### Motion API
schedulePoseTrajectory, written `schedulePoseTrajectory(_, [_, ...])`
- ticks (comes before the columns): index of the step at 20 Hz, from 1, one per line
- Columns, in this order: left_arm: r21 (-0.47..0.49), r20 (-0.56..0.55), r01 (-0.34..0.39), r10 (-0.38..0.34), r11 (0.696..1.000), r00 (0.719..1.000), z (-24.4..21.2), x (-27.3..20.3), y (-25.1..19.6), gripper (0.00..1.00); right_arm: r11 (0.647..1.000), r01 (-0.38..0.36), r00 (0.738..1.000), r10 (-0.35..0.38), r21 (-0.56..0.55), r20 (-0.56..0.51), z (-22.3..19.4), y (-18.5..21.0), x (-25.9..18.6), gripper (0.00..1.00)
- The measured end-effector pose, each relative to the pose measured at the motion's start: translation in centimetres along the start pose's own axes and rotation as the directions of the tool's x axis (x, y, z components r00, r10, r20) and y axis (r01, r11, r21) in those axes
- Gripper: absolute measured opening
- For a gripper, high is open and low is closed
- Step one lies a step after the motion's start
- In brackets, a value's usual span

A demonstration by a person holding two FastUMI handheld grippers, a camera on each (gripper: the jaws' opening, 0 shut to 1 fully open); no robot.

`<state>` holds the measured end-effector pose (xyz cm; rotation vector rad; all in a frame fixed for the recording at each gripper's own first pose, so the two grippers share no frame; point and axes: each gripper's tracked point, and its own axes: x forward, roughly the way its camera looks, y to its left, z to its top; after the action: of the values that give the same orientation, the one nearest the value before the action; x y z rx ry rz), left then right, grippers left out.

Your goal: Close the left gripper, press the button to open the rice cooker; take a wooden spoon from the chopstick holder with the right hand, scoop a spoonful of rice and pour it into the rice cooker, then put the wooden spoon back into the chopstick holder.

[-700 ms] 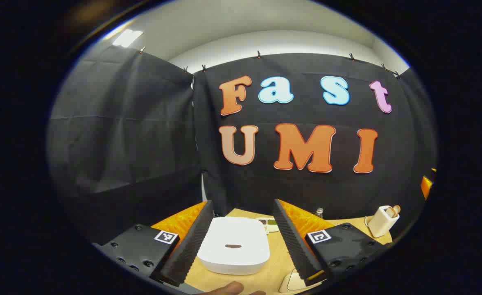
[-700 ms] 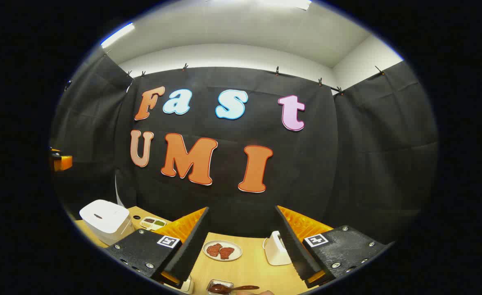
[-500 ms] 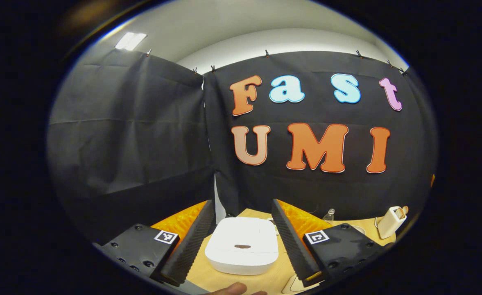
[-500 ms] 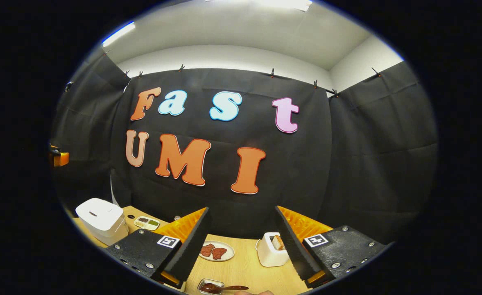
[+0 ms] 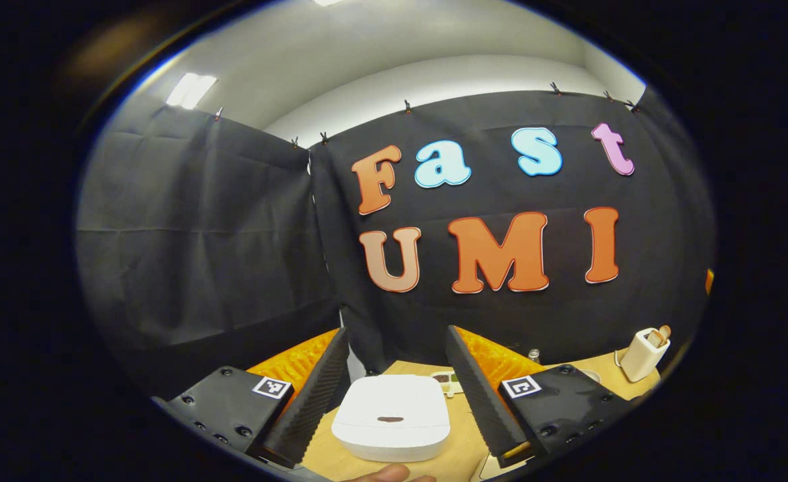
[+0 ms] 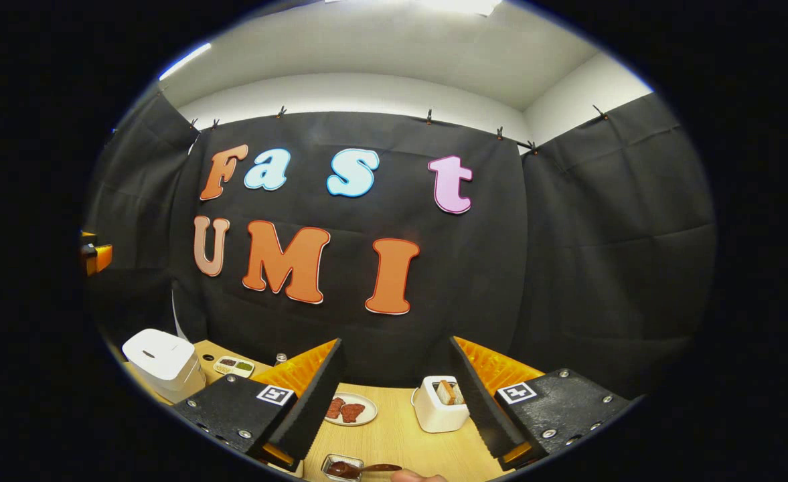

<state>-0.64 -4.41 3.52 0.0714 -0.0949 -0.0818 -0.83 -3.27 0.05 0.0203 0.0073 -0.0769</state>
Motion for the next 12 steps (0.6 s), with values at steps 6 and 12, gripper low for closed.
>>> schedulePoseTrajectory(6, [-0.022,-0.037,0.028,-0.029,0.999,0.999,0.2,0.8,1.4,1.0,1.0,0.019,1.0,-0.019,0.003,0.015,1.4,-0.3,-0.4,0.95])
schedulePoseTrajectory(12, [-0.022,-0.125,0.071,-0.073,0.997,0.989,-2.2,2.4,1.8,0.71,0.999,0.038,0.999,-0.037,-0.011,0.006,0.9,0.0,-1.3,0.97])
